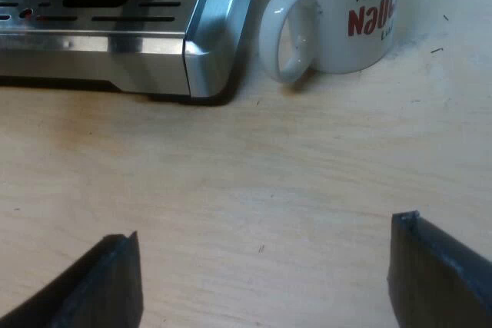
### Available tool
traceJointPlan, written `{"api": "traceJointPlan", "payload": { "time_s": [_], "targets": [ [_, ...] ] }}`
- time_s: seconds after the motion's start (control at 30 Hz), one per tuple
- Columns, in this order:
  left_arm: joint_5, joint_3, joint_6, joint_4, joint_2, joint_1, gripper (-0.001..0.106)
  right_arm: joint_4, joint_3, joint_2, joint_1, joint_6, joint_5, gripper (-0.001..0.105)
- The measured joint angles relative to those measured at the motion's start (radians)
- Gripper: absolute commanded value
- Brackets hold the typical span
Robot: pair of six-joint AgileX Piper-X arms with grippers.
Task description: Grind coffee beans and then tamp
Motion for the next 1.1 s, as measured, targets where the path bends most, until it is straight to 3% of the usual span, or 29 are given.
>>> {"api": "traceJointPlan", "payload": {
  "time_s": [0.47, 0.6, 0.9, 1.1],
  "targets": [
    [0.0, 0.0, 0.0, 0.0, 0.0, 0.0, 0.064, -0.011, 0.0, 0.0, 0.0, 0.0, 0.0, 0.068],
    [0.035, -0.004, 0.0, 0.0, 0.0, 0.0, 0.064, -0.011, -0.013, 0.0, 0.0, 0.0, 0.0, 0.068],
    [0.052, -0.065, 0.0, -0.074, 0.07, -0.042, 0.064, -0.002, -0.163, 0.129, 0.0, -0.08, -0.07, 0.068],
    [0.073, -0.07, 0.0, -0.161, 0.175, -0.147, 0.064, 0.018, -0.259, 0.276, 0.057, -0.138, -0.136, 0.068]
  ]
}}
